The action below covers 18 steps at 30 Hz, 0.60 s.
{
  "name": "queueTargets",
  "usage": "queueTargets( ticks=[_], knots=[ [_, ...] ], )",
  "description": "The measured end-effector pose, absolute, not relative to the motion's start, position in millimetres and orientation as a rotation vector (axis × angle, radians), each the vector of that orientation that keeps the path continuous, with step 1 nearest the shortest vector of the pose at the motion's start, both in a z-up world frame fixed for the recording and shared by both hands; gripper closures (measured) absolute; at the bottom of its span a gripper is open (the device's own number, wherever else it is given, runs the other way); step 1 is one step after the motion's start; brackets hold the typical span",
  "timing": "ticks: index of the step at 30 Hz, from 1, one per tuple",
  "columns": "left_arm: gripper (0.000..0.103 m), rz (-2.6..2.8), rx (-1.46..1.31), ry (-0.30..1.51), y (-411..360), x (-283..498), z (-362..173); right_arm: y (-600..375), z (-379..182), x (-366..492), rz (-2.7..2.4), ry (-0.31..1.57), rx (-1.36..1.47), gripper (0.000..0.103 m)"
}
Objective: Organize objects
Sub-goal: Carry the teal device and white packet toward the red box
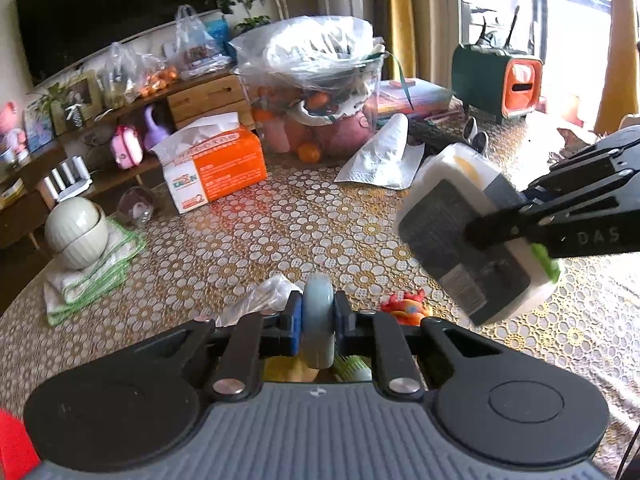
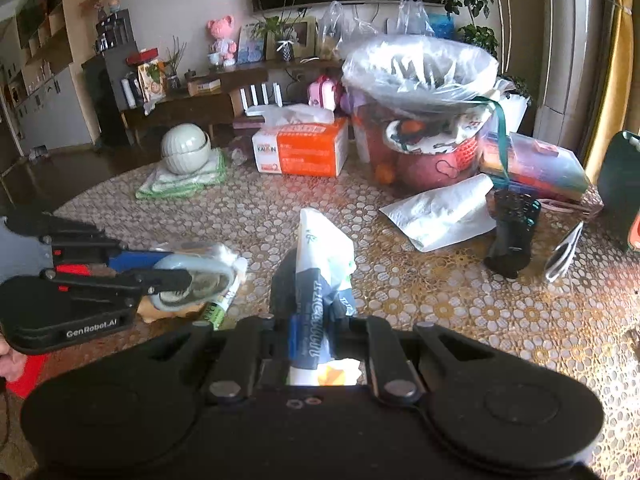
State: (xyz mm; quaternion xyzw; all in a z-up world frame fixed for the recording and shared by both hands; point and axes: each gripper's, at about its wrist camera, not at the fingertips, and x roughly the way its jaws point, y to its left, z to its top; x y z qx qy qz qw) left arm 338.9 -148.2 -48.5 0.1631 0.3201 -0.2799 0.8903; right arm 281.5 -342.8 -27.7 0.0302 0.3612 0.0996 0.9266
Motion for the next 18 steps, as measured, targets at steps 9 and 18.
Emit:
queueTargets(
  ticks=[9, 18],
  knots=[
    [0.088, -0.559, 0.229, 0.656, -126.2, 298.8, -25.5, -331.7, -8.2, 239.6, 0.253, 0.748, 0.072, 0.090],
    [0.088, -0.545, 0.148, 0.648, -94.3, 256.3, -3.3, -299.1, 12.4, 206.5, 0.315, 0.753, 0.061, 0.090]
  ],
)
